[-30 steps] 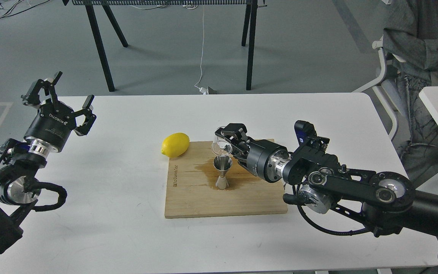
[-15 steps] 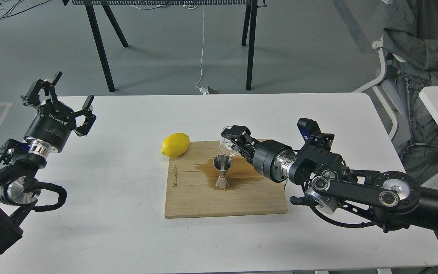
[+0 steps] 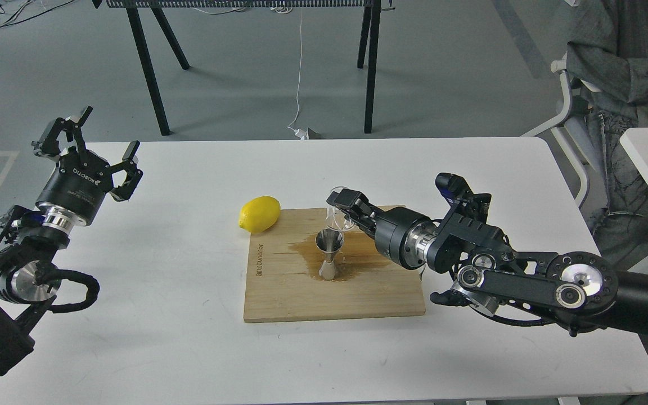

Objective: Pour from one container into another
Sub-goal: 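Tilt the glass with the right gripper to pour into the jigger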

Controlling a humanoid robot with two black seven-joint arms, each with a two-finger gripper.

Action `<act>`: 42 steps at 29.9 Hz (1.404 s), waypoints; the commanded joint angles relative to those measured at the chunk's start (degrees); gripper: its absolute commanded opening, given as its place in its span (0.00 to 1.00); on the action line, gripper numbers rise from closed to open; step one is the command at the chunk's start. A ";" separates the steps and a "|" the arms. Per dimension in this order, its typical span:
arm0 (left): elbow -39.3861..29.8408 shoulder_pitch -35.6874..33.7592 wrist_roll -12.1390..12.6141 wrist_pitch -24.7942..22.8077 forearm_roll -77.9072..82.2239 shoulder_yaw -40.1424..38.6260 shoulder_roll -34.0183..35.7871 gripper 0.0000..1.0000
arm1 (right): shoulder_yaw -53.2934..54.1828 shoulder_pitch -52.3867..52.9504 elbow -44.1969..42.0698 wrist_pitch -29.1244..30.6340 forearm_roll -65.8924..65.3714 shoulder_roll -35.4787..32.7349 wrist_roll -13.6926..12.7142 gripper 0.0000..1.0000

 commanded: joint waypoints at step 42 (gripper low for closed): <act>1.14 0.09 0.00 0.00 -0.09 0.00 0.09 0.93 | -9.09 7.98 -1.42 -0.04 -3.78 2.20 0.44 0.30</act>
